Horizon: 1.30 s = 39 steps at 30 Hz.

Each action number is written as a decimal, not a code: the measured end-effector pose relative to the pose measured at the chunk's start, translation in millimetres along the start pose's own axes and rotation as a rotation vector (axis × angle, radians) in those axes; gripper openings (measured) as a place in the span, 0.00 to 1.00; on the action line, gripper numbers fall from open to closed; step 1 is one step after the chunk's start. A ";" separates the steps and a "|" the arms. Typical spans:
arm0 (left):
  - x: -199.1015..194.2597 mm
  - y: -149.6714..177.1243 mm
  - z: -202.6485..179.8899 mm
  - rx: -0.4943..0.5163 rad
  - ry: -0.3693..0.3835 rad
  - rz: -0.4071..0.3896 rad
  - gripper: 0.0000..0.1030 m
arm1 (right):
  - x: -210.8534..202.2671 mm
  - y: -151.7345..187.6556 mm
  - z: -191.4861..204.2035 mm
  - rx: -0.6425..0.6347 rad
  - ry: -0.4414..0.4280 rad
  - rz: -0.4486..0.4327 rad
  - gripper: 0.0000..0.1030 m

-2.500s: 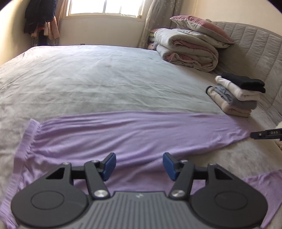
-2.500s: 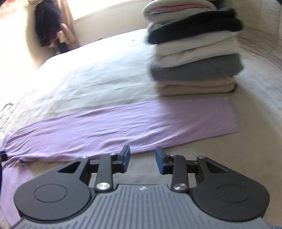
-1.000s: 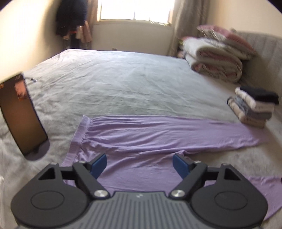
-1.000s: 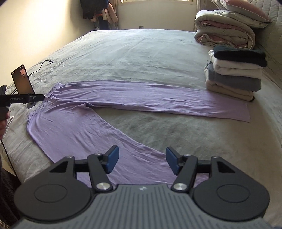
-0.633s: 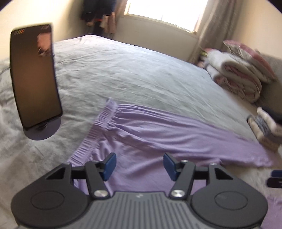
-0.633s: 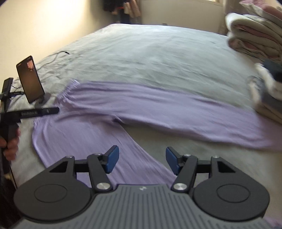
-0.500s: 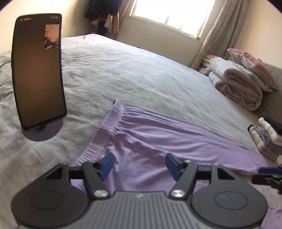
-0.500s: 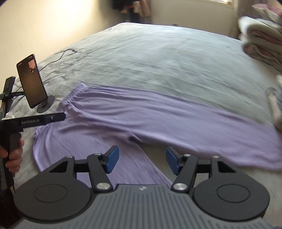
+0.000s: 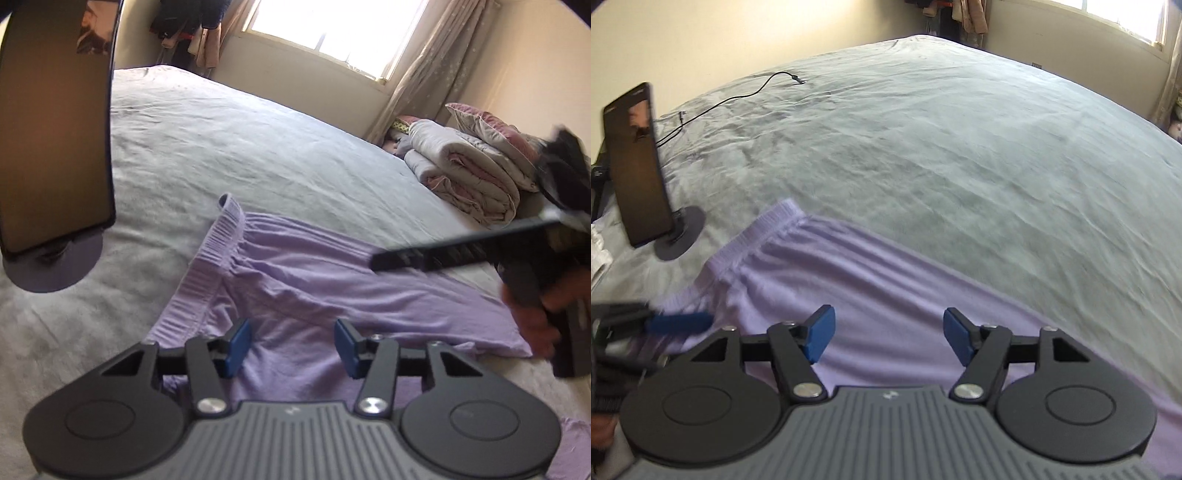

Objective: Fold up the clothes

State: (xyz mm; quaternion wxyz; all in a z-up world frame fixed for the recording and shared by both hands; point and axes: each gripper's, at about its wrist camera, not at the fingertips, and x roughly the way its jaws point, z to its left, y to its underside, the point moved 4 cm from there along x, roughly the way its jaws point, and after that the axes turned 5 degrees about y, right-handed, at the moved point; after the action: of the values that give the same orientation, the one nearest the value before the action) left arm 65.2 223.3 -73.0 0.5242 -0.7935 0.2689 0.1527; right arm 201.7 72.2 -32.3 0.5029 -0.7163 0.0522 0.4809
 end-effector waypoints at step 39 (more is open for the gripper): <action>5.2 -5.6 17.6 -0.044 -0.040 0.020 0.23 | -108.8 -24.0 43.4 -0.028 -0.105 -0.055 0.02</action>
State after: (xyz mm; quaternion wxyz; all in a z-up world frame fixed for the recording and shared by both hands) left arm 73.4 239.6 -78.6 0.5106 -0.7988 0.2626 0.1796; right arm 129.6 72.9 63.2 0.5081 -0.6981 -0.0007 0.5044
